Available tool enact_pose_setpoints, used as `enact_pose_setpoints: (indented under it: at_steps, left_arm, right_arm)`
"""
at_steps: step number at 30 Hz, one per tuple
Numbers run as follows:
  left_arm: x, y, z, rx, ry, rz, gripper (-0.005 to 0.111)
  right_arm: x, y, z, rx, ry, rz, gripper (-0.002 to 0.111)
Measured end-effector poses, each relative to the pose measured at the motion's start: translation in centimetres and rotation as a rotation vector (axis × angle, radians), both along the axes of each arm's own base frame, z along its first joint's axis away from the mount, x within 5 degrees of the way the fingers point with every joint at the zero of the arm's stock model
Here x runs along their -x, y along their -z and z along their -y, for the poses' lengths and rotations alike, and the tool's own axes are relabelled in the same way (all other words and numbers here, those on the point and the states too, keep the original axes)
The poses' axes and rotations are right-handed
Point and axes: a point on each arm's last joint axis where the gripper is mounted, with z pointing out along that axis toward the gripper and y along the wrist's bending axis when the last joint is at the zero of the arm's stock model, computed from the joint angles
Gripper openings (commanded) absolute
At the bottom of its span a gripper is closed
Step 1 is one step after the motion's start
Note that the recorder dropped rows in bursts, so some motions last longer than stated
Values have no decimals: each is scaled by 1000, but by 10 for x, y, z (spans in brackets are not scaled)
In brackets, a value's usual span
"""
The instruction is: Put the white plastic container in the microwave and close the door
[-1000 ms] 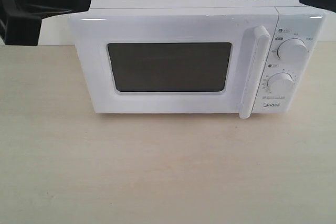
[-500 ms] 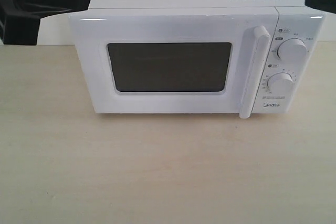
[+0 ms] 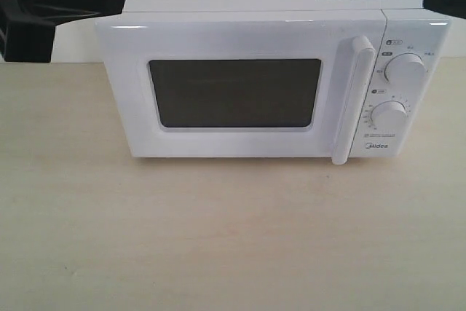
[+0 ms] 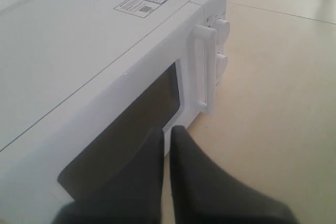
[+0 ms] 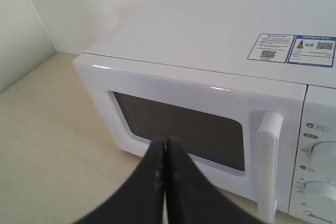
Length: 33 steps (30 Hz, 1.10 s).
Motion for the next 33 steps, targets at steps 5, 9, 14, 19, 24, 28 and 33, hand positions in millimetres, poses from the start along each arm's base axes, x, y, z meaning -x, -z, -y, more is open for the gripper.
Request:
enact_pose_setpoints:
  at_steps: [5, 9, 14, 19, 24, 28, 33]
  left_arm:
    - [0, 0, 0, 0, 0, 0, 4]
    - [0, 0, 0, 0, 0, 0, 4]
    - [0, 0, 0, 0, 0, 0, 4]
    - [0, 0, 0, 0, 0, 0, 4]
    - [0, 0, 0, 0, 0, 0, 4]
    - [0, 0, 0, 0, 0, 0, 4]
    - [0, 0, 0, 0, 0, 0, 4]
  right_arm:
    - [-1, -1, 1, 7, 5, 17, 0]
    - [-2, -3, 2, 20, 15, 54, 0]
    - [5, -6, 9, 36, 46, 98, 0]
    - [29, -6, 38, 3, 228, 223, 0]
    - [62, 6, 58, -23, 415, 377, 0]
    - [78, 31, 65, -34, 503, 447, 0]
    - [90, 66, 67, -36, 532, 469, 0]
